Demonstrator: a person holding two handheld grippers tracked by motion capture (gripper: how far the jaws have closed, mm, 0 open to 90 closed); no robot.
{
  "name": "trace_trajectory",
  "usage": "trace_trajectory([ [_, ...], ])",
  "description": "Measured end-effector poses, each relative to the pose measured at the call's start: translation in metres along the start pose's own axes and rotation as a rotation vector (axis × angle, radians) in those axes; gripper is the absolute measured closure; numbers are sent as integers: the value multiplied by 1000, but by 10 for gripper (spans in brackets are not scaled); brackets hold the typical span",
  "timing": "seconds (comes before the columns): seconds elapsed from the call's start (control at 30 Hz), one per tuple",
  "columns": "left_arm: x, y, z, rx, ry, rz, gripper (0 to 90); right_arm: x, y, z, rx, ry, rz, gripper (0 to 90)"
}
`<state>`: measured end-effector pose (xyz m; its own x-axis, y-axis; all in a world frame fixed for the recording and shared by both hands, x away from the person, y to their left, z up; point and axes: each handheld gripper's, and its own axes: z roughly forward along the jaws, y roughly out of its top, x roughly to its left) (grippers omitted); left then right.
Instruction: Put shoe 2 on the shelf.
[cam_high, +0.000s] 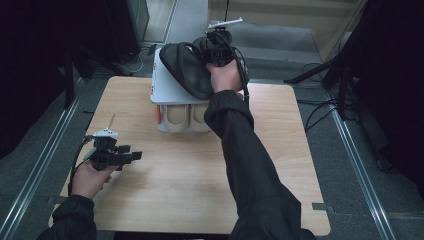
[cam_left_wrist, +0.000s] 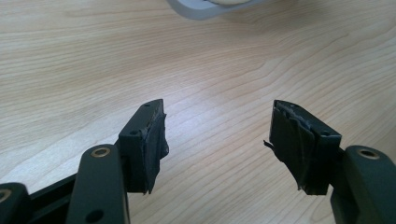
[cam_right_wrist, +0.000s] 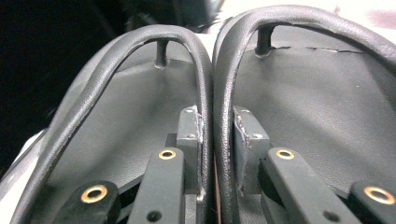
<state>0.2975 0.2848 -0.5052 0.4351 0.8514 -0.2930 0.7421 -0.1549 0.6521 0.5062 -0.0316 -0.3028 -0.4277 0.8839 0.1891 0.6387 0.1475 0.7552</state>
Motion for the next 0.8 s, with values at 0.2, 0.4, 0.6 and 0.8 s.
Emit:
trace_trajectory([
  [0.2,-2,1,2,9,-15,13,365,5,4,17,-18,-86,120,759],
  [0.4,-3,2,4,10,-26,16,365,17,3,35,-25,-126,180,758],
  [0.6,-4,2,4,8,-30,21,364,30,-1,51,-34,-137,231,758],
  [0.8,-5,2,4,8,-31,22,364,36,-7,62,-53,-116,304,757],
])
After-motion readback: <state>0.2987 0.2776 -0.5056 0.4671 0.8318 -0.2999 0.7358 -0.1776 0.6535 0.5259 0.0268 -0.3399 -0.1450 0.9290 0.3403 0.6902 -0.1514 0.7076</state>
